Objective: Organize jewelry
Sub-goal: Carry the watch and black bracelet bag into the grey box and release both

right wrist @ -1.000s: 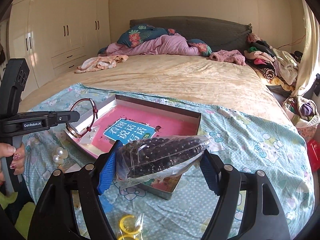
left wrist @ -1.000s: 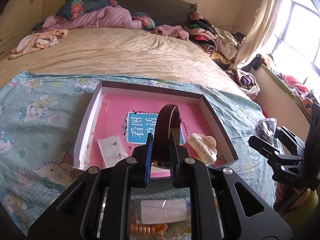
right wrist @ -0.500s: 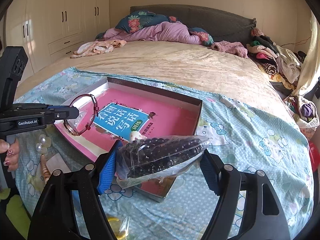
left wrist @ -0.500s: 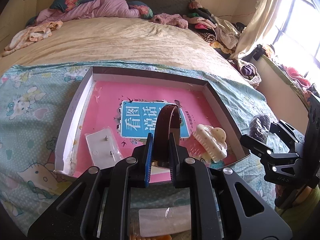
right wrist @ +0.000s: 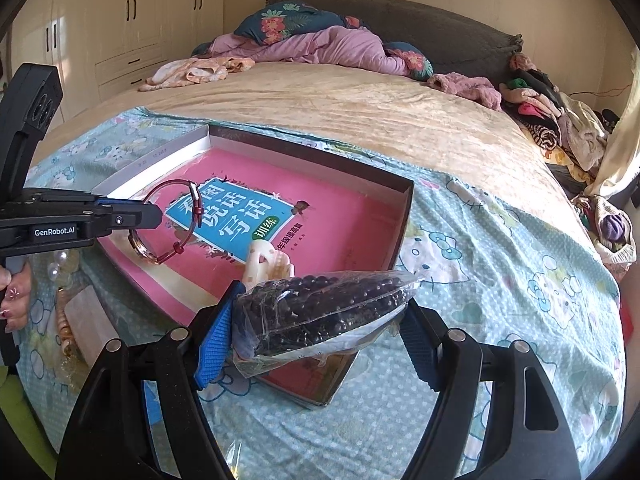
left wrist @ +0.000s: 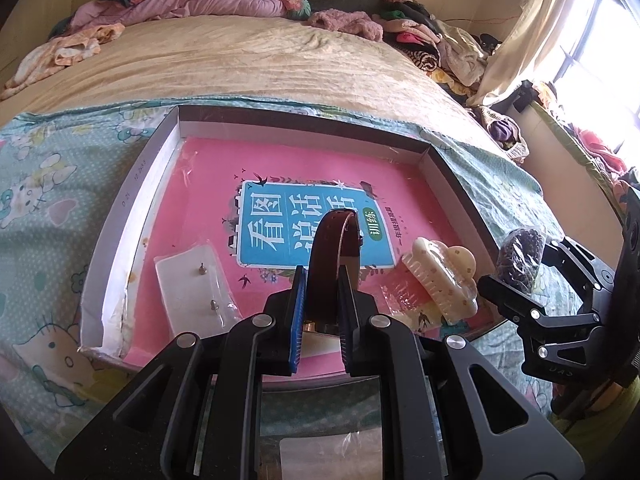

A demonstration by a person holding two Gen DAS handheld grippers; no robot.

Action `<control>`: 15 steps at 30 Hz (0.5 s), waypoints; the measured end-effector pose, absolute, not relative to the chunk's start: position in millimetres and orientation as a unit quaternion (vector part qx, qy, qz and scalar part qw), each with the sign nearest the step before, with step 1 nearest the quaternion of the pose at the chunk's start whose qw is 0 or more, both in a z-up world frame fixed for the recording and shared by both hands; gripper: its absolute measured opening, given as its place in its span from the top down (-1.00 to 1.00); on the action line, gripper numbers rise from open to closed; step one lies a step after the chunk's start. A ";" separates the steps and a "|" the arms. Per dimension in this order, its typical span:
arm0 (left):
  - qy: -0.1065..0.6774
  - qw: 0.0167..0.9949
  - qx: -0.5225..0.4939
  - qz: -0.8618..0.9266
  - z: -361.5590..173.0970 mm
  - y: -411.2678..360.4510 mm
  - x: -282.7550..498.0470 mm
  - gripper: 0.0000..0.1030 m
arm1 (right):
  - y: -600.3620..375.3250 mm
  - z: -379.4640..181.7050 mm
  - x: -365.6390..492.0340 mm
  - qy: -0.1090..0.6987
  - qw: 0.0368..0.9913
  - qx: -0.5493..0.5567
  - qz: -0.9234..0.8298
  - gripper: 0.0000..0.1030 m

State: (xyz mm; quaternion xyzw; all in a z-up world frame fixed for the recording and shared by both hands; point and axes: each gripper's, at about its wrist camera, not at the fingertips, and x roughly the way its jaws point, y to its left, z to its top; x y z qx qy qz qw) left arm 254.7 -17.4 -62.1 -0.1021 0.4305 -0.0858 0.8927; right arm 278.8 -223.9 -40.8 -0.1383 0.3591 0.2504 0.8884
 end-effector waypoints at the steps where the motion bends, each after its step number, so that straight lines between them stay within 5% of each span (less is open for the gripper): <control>1: 0.432 0.892 -0.102 -0.085 -63.5 -17.1 255.6 0.85 | -222.4 -42.3 279.6 0.360 0.887 -0.142 0.250 -0.41; 15: 0.433 0.892 -0.105 -0.083 -65.5 -14.7 256.5 0.85 | -215.0 -52.3 285.4 0.368 0.883 -0.153 0.248 -0.47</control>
